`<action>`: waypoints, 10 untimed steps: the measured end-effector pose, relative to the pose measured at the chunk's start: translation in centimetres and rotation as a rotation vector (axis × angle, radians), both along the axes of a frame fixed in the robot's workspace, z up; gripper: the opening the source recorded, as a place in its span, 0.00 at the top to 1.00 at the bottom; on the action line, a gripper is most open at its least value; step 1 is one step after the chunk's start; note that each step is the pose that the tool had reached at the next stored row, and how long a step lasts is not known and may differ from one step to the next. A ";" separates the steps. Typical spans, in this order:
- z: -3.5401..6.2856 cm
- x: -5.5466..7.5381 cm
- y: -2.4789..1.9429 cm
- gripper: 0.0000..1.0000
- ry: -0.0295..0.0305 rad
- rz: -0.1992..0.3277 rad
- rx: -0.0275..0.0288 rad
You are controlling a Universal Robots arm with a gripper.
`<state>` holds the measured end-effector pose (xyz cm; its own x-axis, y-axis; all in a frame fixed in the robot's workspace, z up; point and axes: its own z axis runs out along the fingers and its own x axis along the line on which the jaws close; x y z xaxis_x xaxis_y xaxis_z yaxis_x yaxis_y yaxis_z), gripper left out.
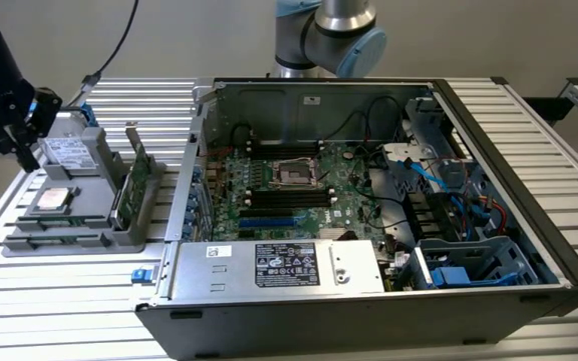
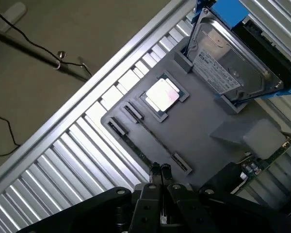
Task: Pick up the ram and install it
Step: 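Pick up the ram and move it above insertion slot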
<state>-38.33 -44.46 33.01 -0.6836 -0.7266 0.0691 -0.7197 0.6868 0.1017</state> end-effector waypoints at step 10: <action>-1.23 0.0 0.00 0.90 0.0000 0.182 0.0000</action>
<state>-38.33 -44.47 31.78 -0.5407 -0.8384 0.0691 -0.8322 0.5451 0.1017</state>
